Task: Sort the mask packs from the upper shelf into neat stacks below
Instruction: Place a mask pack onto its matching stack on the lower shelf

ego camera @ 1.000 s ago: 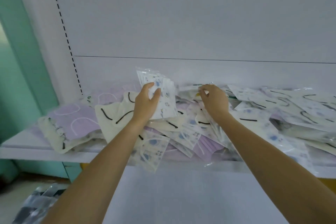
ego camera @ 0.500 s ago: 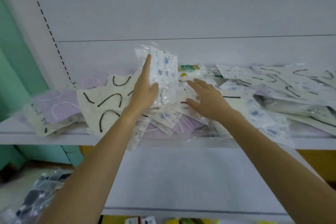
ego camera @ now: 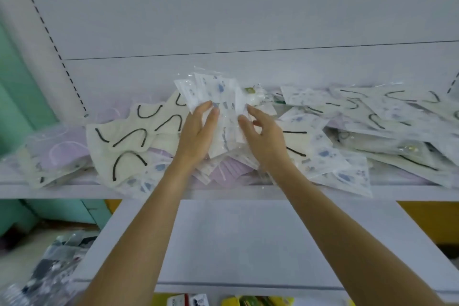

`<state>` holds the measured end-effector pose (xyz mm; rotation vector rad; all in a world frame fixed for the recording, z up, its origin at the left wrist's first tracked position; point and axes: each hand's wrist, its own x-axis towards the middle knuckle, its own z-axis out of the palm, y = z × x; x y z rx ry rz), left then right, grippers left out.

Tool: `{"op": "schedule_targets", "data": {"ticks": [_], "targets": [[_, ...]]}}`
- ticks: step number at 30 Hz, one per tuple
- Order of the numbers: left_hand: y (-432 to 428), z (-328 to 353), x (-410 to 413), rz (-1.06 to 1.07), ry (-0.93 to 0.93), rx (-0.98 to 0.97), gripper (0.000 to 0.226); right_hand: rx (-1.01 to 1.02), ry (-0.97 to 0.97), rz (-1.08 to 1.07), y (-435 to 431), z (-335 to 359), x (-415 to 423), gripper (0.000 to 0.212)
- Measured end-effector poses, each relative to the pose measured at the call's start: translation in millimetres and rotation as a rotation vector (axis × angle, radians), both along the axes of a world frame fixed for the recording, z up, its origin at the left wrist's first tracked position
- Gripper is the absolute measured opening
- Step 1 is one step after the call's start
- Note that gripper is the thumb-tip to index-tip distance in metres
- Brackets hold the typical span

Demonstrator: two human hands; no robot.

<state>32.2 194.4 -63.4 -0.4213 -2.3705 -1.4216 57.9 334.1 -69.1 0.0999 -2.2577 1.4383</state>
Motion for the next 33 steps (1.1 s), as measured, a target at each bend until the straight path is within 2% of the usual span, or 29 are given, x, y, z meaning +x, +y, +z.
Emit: {"op": "schedule_targets", "data": {"ticks": [3,5,8,12,15,21,28,30,33], "targets": [[13,0,7,-0.039,-0.011,0.053,0.030,0.022,-0.098,0.176,-4,1,5,0.048],[15,-3,4,-0.002,0.008,0.039,0.035,0.071,-0.098,0.188,8,3,9,0.046],[15,-9,5,0.043,0.011,0.072,0.045,0.343,-0.090,0.058,40,5,18,0.043],[23,-13,15,0.008,0.031,0.113,0.064,0.771,-0.286,-0.056,67,-2,44,0.069],[26,-15,17,0.042,0.034,0.066,0.056,0.865,-0.356,-0.075,69,-11,54,0.078],[15,-16,25,0.054,0.026,0.003,0.043,0.779,-0.228,-0.091,64,-25,59,0.039],[-1,-7,26,0.113,0.035,-0.027,0.042,0.288,-0.032,-0.213,61,-16,68,0.030],[-1,-3,25,0.092,0.037,-0.057,0.042,0.280,-0.034,-0.203,62,-14,65,0.029],[4,-10,24,0.038,-0.033,-0.153,0.044,0.412,-0.091,-0.199,68,-19,64,0.026]]}}
